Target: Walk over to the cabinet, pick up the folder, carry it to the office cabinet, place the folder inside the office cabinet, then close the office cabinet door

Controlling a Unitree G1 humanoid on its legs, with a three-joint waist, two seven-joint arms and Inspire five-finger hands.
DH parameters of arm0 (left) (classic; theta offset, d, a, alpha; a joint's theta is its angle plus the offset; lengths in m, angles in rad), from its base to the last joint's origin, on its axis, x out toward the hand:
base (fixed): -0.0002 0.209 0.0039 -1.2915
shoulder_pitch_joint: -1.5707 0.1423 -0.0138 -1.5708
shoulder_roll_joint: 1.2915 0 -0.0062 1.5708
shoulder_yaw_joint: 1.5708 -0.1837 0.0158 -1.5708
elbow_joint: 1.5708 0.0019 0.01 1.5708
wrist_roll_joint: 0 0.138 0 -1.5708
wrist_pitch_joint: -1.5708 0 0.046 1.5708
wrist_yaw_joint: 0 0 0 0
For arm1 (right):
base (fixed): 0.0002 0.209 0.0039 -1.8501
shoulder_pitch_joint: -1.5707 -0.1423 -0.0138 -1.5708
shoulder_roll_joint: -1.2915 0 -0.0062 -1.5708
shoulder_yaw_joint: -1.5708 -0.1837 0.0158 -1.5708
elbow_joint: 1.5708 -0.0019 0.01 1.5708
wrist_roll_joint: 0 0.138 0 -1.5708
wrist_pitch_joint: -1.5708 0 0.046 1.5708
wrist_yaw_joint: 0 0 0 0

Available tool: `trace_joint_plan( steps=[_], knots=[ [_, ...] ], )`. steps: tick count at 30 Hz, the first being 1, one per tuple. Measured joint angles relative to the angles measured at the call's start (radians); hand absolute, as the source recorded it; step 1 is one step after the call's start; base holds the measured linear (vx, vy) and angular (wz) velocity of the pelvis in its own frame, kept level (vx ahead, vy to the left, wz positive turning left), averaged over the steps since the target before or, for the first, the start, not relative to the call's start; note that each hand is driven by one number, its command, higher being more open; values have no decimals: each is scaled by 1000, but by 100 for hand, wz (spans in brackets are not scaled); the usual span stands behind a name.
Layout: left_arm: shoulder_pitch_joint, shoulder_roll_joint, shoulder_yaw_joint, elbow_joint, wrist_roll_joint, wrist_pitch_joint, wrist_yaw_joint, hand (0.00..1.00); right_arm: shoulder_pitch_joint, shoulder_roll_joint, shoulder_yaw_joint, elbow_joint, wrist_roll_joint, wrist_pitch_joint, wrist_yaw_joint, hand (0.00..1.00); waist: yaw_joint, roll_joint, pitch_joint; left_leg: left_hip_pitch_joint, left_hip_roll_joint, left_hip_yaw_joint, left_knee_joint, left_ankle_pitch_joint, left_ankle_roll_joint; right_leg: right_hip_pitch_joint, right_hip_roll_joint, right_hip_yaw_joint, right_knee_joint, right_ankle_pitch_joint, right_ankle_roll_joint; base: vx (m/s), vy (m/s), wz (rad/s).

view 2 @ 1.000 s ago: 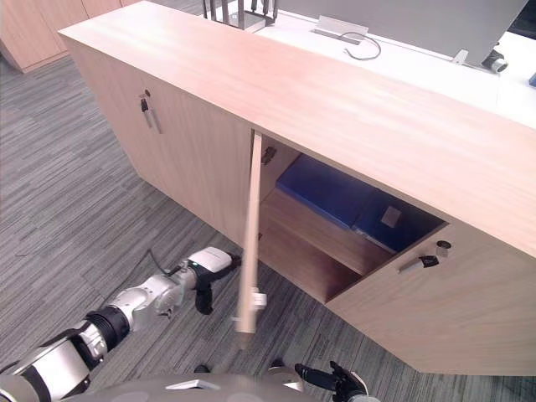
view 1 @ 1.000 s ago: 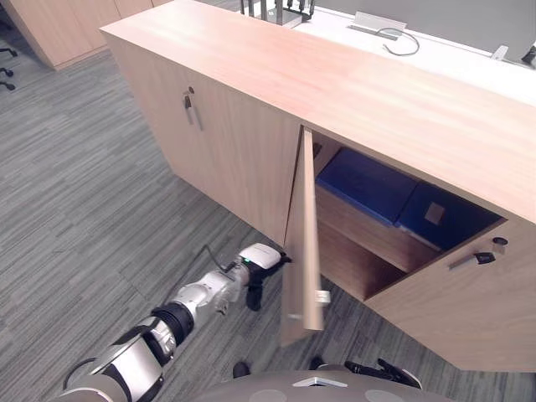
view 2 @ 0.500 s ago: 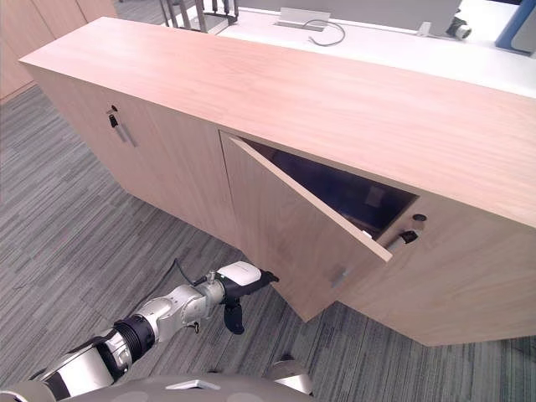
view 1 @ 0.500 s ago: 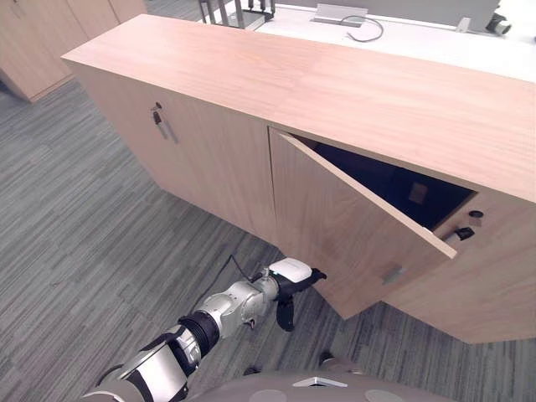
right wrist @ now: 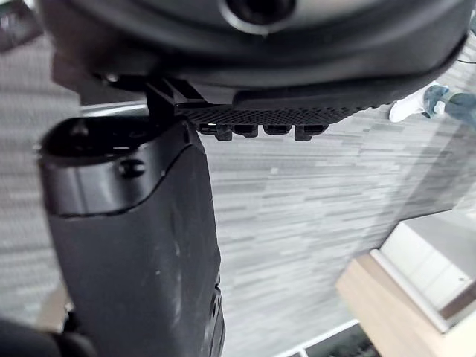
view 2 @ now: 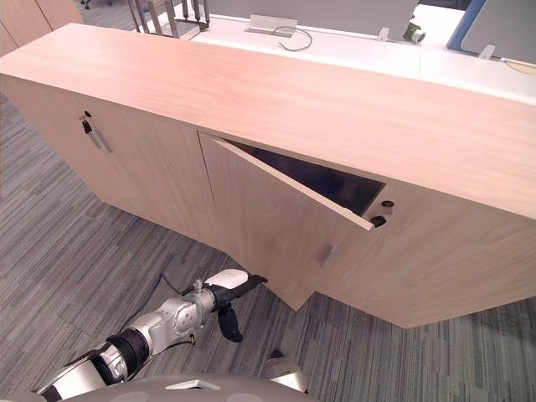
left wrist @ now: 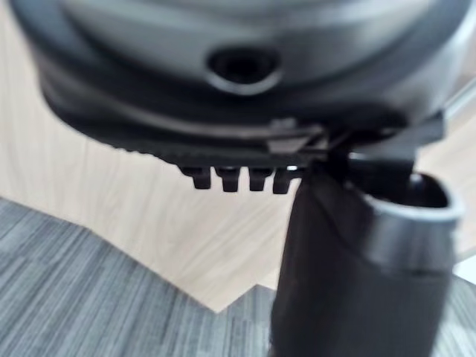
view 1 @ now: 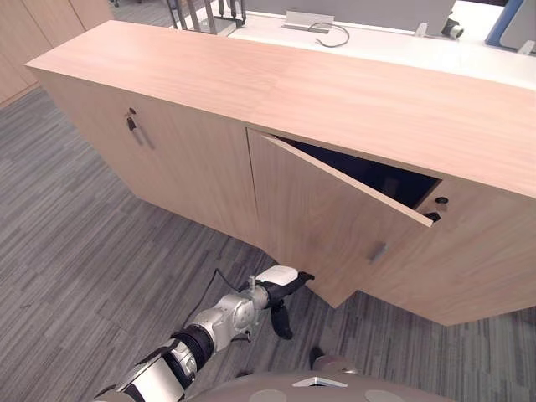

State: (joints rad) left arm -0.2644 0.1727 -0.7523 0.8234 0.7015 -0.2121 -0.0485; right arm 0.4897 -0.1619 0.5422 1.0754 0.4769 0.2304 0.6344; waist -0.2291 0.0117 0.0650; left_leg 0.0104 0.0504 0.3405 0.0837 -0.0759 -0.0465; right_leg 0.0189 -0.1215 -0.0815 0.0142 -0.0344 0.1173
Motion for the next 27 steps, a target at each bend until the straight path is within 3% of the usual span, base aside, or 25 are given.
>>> trace_joint_plan(
  steps=[6, 10, 12, 13, 14, 15, 17, 19, 20, 21, 23, 24, 25, 27],
  knots=[
    [1, 0, -28, 63, 4, 22, 0, 100, -39, -7, 158, -21, -136, -6, 40, 100, 10, 0, -1, 34, -7, 47, -19, 0, 0, 1, -2, 44, -1, 11, -1, -15, 35, -21],
    [-3, -22, -28, 63, 8, 22, 16, 100, -41, -11, 217, -10, -317, -59, 59, 100, 4, 0, 2, 48, -1, 93, -19, 0, 1, -4, -4, 56, -19, 23, -10, -58, 25, -34],
    [-3, -33, -28, 63, 8, 23, 21, 100, -47, -11, 225, 0, -398, -80, 59, 100, 12, 17, 12, 48, 20, 145, -16, -3, 1, -22, -62, -212, 32, -5, -55, -86, -2, -67],
    [-3, -31, -21, 63, 8, 24, 21, 100, -48, -12, 222, 5, -438, -95, 59, 100, 16, 17, 14, 48, 37, 169, -10, -18, 4, -33, -113, -408, 82, -11, -71, -38, -3, -79],
    [-3, -28, -9, 62, 7, 27, 21, 100, -47, -13, 215, 9, -463, -105, 59, 100, 16, 13, 18, 48, 49, 188, 1, -25, -1, -33, -145, -517, 112, -6, -75, -1, -24, -93],
    [-2, -17, 9, 58, 6, 34, 21, 100, -47, -10, 210, 18, -483, -113, 58, 100, 15, 5, 22, 52, 60, 213, 11, -17, -13, -30, -168, -611, 135, 36, -78, 36, -72, -72],
    [5, -21, 92, 60, -17, 42, 19, 100, -44, -4, 157, 42, -525, -137, 56, 100, 0, 3, 45, 57, 85, 231, 19, -7, -29, -31, -137, -589, 138, 39, -70, 7, -115, -49],
    [41, -42, 242, 87, -101, 39, 26, 100, -43, 7, 82, 72, -585, -159, 44, 100, 0, 9, 71, 70, 120, 247, 22, 2, -44, -25, -100, -571, 120, 36, -75, -56, -174, -35],
    [81, -59, 397, 164, -192, 44, 50, 100, -40, 20, 30, 86, -634, -174, 12, 100, 3, 6, 74, 70, 155, 247, 40, 3, -64, -11, -59, -570, 94, 30, -85, -53, -174, -16],
    [85, -60, 423, 177, -199, 46, 56, 100, -40, 21, 21, 86, -639, -176, 7, 100, 4, 5, 75, 70, 162, 247, 43, 3, -67, -7, -54, -570, 89, 28, -87, -57, -199, -12],
    [156, -54, 654, 268, -267, 84, 108, 100, -49, 22, -63, 79, -682, -183, -37, 100, 10, -4, 72, 68, 219, 247, 71, -2, -92, 3, 1, -564, 59, 8, -104, -66, -149, -12],
    [178, -51, 709, 284, -293, 97, 118, 100, -59, 21, -94, 73, -703, -189, -51, 100, 14, -4, 72, 68, 237, 252, 78, -9, -99, 4, 17, -558, 53, 3, -110, -50, -188, -33],
    [220, -39, 804, 302, -370, 127, 138, 100, -84, 19, -140, 63, -753, -206, -100, 100, 29, -4, 72, 67, 267, 267, 100, -18, -110, 1, 45, -541, 44, -6, -121, 16, -207, -57],
    [348, -21, 962, 331, -512, 187, 159, 100, -154, 1, -234, 7, -911, -246, -237, 100, 78, 3, 76, 66, 343, 279, 183, -58, -87, 4, 110, -495, 34, -30, -152, 71, -192, -71]
  ],
)
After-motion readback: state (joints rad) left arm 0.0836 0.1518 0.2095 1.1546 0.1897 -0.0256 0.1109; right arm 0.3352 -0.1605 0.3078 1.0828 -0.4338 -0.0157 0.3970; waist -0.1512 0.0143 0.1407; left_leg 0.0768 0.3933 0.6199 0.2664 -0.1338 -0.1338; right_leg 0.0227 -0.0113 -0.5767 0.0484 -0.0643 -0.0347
